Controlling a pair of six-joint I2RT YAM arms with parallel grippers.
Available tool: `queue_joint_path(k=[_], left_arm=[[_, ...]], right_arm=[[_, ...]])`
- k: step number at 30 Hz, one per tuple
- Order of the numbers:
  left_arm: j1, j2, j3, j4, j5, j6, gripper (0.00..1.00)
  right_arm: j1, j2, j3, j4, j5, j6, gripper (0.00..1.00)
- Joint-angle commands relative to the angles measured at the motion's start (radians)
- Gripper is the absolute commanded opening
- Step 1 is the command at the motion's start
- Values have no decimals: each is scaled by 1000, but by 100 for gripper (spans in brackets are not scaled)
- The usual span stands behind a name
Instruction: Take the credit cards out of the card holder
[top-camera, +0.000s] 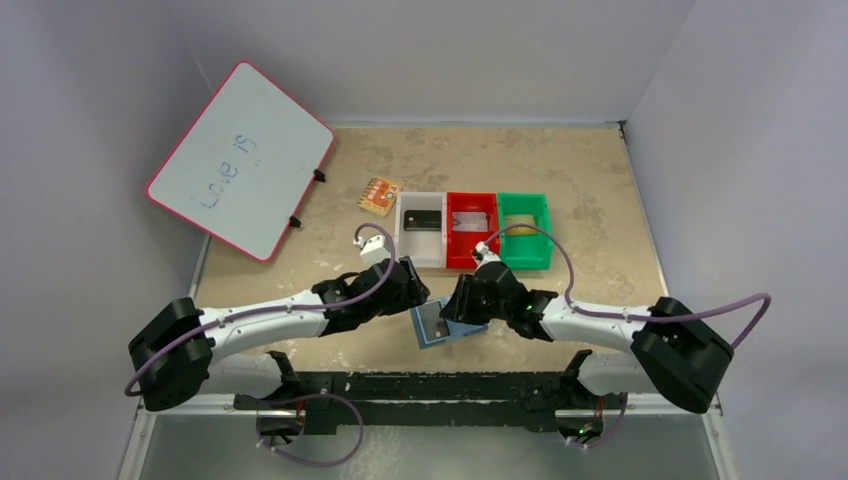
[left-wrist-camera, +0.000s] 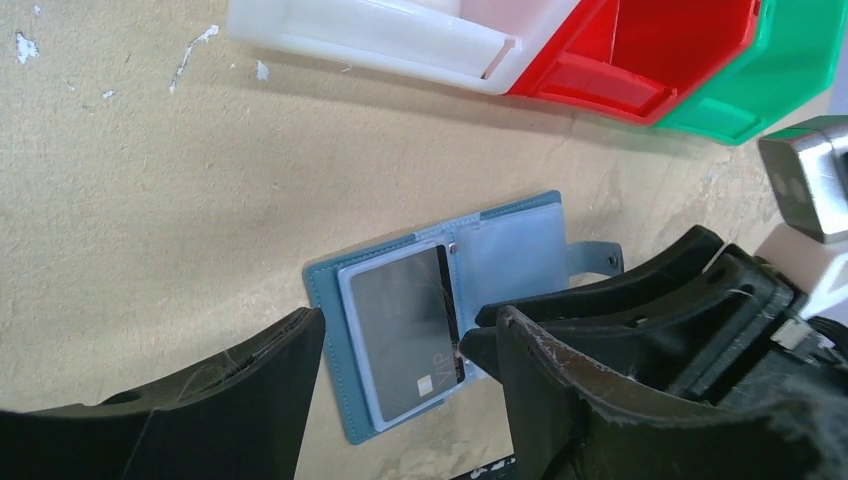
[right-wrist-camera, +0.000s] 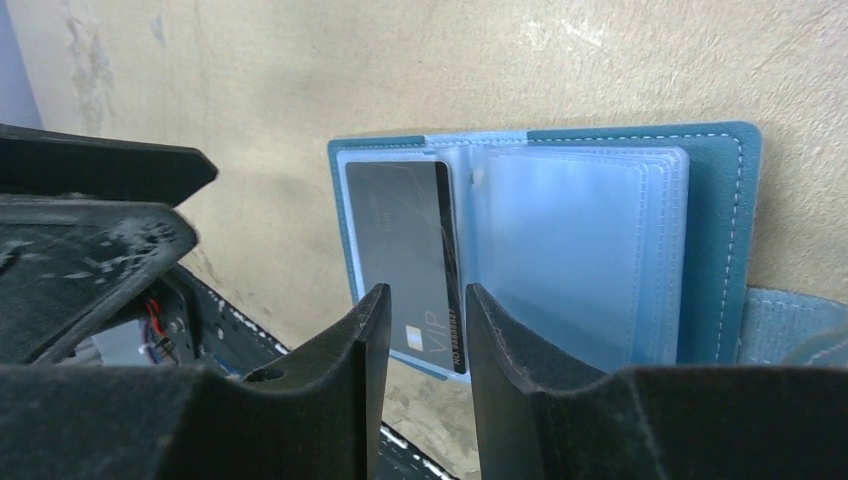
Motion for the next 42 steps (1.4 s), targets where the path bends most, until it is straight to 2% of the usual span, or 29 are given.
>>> queue_joint_path(k=[1,8,18,26,31,35,37,42], left_arm=[[-1,-10,5,12,21,31,63],[-2,52,1,50,80,34,60],[-3,95,10,55,111,55,55],[-4,109,32,14,121,91,52],[-6,64,10,13,75,77,52],[-6,14,-9,10,41,60,53],[-6,5,-16,13,46,54,53],[-7,19,-51,71,109,25,50]], right_arm=[[-3,37,23,40,-39,-19,36],[-3,78,-12,94,-97,-12,32],[-3,78,-96,209,-85,137,26],[-3,-13,-140,198,-67,208,25],[-3,-131,-127,145,-12,184,33],[-3,-208,-114,87,29,169,48],[-3,-230,-118,79,47,170,51],[-4,-266,-200,210,39,184,64]])
